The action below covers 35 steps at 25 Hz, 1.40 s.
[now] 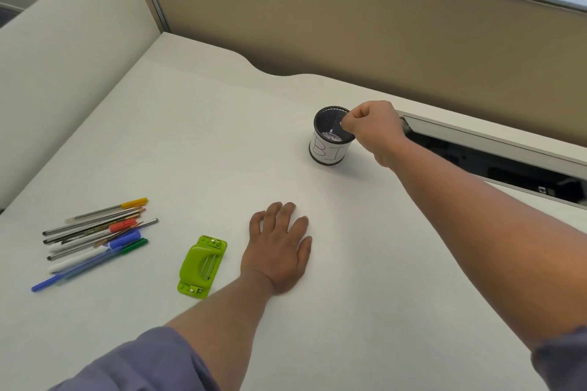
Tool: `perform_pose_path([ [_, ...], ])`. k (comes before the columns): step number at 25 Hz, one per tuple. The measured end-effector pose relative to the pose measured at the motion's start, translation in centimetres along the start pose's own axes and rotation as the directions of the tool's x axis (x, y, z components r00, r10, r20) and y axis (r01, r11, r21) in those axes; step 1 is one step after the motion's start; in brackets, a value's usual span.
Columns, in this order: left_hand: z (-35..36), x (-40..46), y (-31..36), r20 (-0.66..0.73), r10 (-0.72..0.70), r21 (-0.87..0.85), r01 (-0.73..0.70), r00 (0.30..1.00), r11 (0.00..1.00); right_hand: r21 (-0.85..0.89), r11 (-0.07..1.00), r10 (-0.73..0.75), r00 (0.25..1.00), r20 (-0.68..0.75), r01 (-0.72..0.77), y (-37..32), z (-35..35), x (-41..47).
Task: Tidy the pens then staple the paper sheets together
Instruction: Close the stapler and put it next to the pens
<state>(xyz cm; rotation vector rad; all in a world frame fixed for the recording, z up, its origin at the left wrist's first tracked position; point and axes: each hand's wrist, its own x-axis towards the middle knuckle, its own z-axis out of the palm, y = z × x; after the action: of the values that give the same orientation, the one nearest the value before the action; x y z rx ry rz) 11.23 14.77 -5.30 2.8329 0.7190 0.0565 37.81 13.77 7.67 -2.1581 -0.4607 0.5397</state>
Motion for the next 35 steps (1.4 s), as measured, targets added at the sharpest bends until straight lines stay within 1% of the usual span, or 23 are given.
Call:
perform_pose_path([
  [8,0.2,0.0,0.0,-0.006,0.003,0.000,-0.003,1.000,1.000,0.017,1.000,0.017,1.000,-0.024,-0.017,0.9,0.4,0.2],
  [15,0.1,0.1,0.0,0.003,-0.001,0.007,0.001,1.000,1.000,0.006,1.000,-0.003,0.998,-0.066,0.004,1.8,0.8,0.0],
  [19,0.1,0.1,0.0,0.002,0.001,0.014,-0.001,1.000,1.000,0.005,0.999,-0.040,0.995,-0.094,0.041,2.1,0.9,-0.5],
  [23,0.1,0.1,0.0,0.004,0.002,0.011,-0.002,1.000,1.000,0.034,0.998,-0.054,0.993,-0.103,0.057,2.3,1.1,-0.9],
  [28,0.0,0.1,0.0,0.007,0.005,0.010,-0.005,1.000,1.000,0.000,0.995,-0.098,0.987,-0.131,0.099,2.5,1.1,-1.0],
  [35,-0.1,0.1,0.0,0.000,0.006,0.007,-0.006,1.000,1.000,-0.032,0.993,-0.114,0.983,-0.144,0.111,2.7,1.3,-0.9],
])
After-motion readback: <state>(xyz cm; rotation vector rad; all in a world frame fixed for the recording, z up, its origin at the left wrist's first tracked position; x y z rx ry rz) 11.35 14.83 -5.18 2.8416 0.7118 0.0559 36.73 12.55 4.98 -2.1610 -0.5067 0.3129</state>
